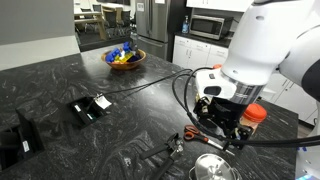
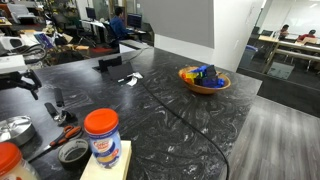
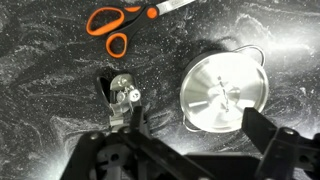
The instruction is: Uncover the silver pot on the table and out the lid on the left of the table
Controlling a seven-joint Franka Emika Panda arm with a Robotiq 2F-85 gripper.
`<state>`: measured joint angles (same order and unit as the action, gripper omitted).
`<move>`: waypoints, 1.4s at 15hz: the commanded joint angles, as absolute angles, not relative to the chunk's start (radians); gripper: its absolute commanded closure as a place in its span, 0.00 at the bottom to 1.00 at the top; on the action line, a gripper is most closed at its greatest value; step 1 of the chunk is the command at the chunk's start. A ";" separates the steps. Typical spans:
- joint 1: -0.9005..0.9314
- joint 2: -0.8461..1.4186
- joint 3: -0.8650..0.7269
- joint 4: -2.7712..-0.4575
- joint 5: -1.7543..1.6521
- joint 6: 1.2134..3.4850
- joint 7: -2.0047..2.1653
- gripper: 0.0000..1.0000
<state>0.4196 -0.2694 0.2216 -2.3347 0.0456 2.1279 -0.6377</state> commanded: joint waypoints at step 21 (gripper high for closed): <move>0.439 -0.170 0.318 -2.437 0.062 2.307 -0.654 0.00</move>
<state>0.4416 -0.1572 0.3164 -2.4181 0.0462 2.2805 -0.6377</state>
